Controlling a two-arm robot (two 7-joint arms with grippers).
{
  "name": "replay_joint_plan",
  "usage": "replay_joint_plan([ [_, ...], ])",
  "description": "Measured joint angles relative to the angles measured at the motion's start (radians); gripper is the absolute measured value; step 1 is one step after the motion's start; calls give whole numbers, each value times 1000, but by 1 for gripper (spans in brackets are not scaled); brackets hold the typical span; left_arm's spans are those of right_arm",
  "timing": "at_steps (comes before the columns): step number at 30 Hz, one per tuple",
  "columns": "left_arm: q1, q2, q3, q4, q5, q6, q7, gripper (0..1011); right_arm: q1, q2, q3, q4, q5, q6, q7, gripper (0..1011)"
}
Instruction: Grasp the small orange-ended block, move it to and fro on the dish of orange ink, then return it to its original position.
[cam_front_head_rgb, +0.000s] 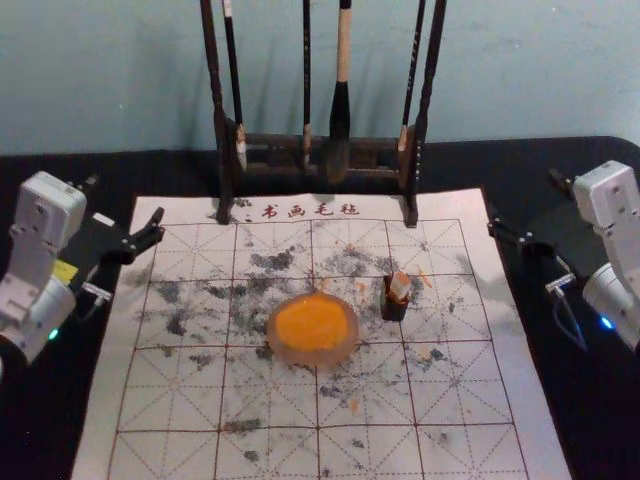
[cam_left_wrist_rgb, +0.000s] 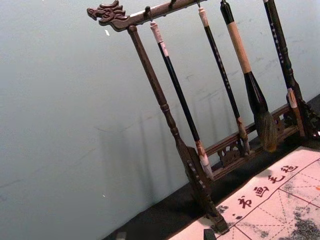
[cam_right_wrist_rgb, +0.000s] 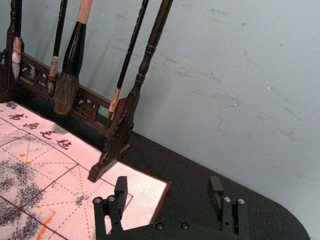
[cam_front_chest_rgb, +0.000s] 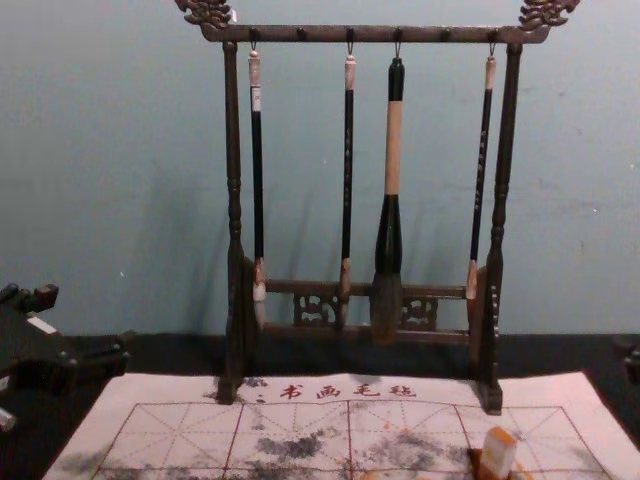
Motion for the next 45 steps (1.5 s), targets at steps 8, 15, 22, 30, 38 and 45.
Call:
replay_joint_plan([
  [8, 0, 0, 0, 0, 0, 0, 0, 1001, 0, 0, 0, 0, 0, 0, 0, 1002],
  [15, 0, 0, 0, 0, 0, 0, 0, 1001, -53, 16, 17, -50, 20, 12, 36, 1000],
  [22, 0, 0, 0, 0, 0, 0, 0, 1001, -166, 56, 20, -154, 69, 59, 116, 1000],
  [30, 0, 0, 0, 0, 0, 0, 0, 1001, -229, 65, -8, -215, 88, 84, 200, 1000],
  [38, 0, 0, 0, 0, 0, 0, 0, 1001, -209, 0, -19, -207, 86, 94, 219, 1000],
  [45, 0, 0, 0, 0, 0, 0, 0, 1001, -154, -77, -25, -152, 72, 113, 221, 1000],
])
